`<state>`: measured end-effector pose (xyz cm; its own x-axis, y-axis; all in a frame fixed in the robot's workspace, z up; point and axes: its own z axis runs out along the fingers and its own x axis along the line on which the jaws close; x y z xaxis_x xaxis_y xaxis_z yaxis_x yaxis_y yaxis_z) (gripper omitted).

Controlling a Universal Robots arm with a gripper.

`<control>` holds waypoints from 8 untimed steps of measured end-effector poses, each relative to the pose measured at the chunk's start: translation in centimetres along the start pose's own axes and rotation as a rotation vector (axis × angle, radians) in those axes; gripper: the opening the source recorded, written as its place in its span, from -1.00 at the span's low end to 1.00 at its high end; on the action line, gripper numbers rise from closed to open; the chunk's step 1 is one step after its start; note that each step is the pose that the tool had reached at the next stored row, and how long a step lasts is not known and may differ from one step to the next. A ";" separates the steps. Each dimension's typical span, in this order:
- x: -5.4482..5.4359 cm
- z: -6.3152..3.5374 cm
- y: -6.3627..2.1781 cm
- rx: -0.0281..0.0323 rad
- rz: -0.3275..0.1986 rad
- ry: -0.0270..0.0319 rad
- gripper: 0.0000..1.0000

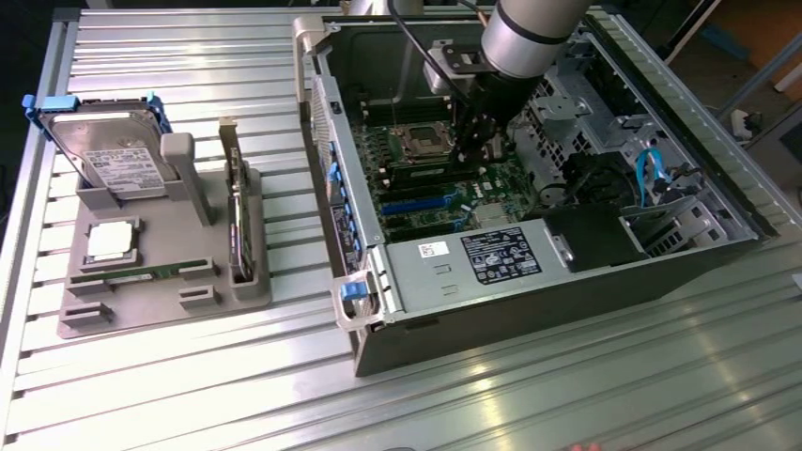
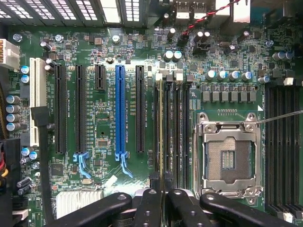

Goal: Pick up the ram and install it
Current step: 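Insert the ram into the slot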

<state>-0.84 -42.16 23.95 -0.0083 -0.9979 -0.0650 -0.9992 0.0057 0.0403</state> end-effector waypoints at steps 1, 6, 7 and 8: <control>0.0 0.02 0.00 0.0000 0.000 -0.0001 -0.76; 0.0 0.15 -0.01 0.0000 0.000 -0.0003 -0.76; 0.0 0.17 -0.01 0.0000 0.000 -0.0003 -0.76; 0.0 0.17 -0.01 0.0000 0.000 -0.0003 -0.76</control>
<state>-0.84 -42.16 23.78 -0.0083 -0.9978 -0.0653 -0.9992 0.0056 0.0403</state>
